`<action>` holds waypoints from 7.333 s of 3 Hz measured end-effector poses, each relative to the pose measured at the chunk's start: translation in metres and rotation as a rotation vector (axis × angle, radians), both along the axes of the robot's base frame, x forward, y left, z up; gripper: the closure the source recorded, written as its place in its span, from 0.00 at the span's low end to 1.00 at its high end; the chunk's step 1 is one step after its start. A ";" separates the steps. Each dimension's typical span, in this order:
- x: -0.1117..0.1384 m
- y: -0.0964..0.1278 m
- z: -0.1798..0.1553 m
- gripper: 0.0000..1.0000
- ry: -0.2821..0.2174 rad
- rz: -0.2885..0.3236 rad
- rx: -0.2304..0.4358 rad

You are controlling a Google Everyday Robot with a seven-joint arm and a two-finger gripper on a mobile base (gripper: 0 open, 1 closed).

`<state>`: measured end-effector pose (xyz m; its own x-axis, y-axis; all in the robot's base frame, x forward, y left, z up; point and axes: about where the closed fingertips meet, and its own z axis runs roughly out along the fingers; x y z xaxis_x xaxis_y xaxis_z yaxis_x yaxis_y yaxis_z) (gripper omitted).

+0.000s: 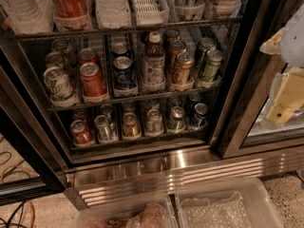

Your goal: Pick water bottle from top shelf of fridge

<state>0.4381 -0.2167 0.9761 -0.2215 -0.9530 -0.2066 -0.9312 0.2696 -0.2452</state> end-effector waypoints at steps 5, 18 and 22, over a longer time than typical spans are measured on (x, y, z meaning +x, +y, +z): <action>0.010 0.021 0.023 0.00 -0.055 0.032 0.426; 0.036 0.296 0.058 0.00 -0.365 0.135 1.328; 0.048 0.373 0.080 0.00 -0.442 0.202 1.464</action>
Offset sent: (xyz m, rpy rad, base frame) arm 0.0012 0.0021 0.0039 0.0634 -0.0102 -0.0018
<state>0.4862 0.1564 1.0564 0.2104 0.1297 -0.9690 -0.9075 0.3945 -0.1443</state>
